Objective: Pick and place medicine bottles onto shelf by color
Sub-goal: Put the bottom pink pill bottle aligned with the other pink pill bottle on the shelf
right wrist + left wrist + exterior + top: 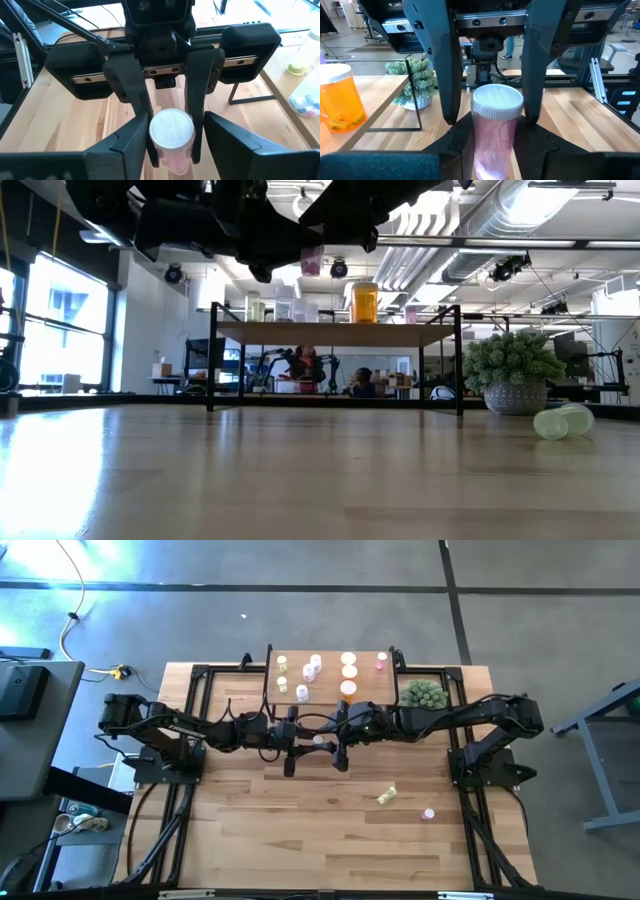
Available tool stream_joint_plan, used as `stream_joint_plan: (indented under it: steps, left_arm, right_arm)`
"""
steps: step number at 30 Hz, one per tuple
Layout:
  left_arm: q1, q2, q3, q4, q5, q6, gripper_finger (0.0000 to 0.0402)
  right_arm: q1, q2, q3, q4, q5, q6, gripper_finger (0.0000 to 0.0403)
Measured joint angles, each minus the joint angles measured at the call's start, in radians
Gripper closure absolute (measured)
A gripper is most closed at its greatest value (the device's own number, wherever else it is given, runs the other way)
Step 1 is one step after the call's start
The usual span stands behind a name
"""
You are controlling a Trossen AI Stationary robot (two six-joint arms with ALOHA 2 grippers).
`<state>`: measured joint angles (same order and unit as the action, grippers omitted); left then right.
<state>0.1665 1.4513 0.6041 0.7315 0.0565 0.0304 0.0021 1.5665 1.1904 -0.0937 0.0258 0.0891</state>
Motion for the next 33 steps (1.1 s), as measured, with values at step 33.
stream_joint_plan:
  steps: [33]
  left_arm:
    - [0.002, 0.000, -0.001, 0.013, -0.027, 0.000, 0.0298]
  right_arm:
    - [-0.002, -0.002, 0.001, -0.014, 0.000, 0.033, 0.0290]
